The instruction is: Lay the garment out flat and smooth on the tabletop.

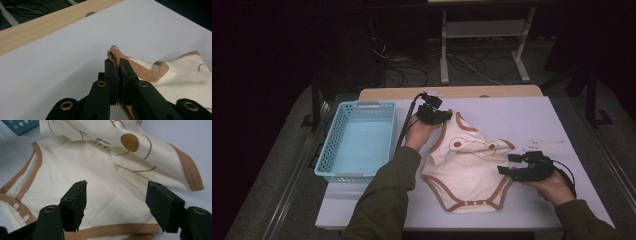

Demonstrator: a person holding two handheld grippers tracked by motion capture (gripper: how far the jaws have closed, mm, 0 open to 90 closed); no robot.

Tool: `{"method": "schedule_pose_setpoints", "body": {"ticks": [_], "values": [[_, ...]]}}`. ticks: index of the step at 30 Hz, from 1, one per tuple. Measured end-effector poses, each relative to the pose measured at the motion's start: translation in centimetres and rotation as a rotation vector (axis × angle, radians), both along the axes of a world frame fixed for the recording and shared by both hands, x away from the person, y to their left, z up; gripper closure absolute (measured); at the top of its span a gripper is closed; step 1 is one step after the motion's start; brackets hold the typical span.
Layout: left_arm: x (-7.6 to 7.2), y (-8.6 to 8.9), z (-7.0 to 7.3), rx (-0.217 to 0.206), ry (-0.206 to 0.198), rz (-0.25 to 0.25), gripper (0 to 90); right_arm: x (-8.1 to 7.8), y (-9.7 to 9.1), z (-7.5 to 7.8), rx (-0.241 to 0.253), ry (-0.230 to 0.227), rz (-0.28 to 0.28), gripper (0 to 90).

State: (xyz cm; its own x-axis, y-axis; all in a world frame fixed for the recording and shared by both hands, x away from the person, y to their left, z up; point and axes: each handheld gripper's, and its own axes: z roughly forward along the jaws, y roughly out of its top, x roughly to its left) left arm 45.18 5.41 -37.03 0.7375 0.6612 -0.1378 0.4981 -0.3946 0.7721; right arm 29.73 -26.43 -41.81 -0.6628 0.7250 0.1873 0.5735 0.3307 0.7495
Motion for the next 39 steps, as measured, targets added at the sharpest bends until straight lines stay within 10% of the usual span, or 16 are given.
{"method": "schedule_pose_setpoints", "body": {"ticks": [15, 39], "values": [[-4.5, 2.1, 0.1, -0.016, 0.007, 0.031, 85.8, 0.1, 0.0, 0.0, 0.001, -0.004, -0.004, 32.4], [-12.5, 4.1, -4.4, 0.066, 0.074, -0.076, 85.7, 0.2, 0.0, 0.3, 0.008, -0.005, 0.0, 31.9]]}}
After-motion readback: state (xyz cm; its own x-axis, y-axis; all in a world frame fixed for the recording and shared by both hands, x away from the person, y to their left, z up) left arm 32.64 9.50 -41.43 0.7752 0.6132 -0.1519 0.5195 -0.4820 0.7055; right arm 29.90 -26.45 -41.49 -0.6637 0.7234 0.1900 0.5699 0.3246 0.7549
